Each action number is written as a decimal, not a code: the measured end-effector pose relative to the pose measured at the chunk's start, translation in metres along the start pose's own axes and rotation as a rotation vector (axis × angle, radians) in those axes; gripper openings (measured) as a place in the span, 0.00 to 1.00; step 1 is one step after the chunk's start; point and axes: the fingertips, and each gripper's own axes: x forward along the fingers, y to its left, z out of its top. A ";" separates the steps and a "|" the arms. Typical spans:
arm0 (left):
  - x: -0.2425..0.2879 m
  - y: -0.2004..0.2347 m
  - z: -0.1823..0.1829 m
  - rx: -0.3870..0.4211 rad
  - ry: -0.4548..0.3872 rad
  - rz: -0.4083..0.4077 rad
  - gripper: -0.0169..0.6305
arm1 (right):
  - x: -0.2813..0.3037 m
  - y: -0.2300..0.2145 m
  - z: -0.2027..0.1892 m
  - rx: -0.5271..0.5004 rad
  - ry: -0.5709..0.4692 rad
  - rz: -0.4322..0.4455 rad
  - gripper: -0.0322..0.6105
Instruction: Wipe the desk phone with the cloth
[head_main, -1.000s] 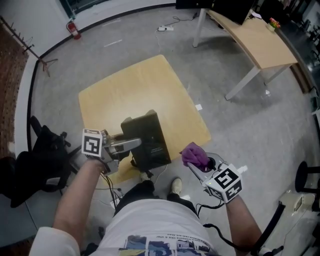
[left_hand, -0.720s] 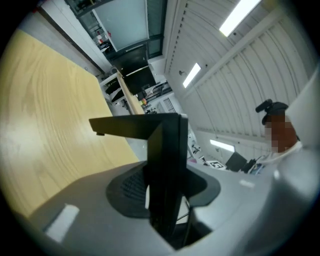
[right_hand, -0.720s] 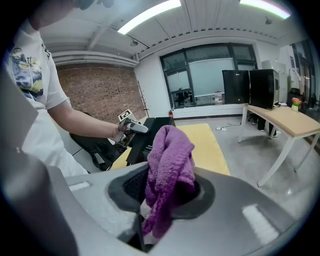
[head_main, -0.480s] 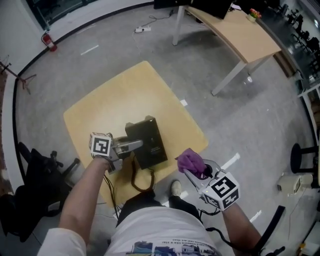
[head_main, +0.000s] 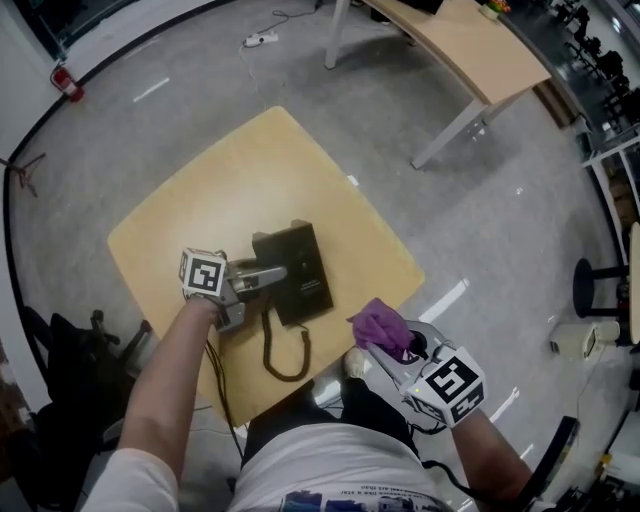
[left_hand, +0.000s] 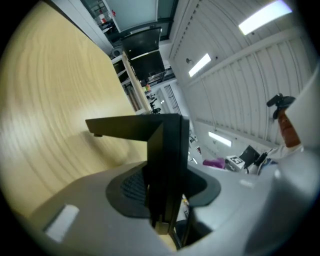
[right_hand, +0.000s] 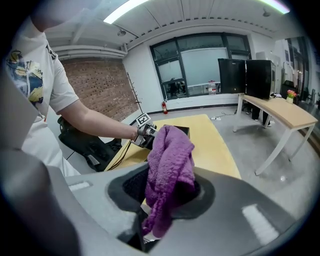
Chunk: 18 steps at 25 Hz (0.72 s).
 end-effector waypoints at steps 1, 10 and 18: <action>0.001 0.002 0.001 -0.001 0.005 -0.008 0.31 | 0.001 0.001 0.000 0.004 0.002 -0.002 0.22; 0.008 0.005 -0.002 -0.002 0.086 0.050 0.32 | 0.002 0.013 -0.002 0.024 0.008 -0.019 0.22; 0.009 0.011 -0.001 0.114 0.094 0.225 0.43 | -0.005 0.027 -0.005 -0.002 0.016 -0.018 0.22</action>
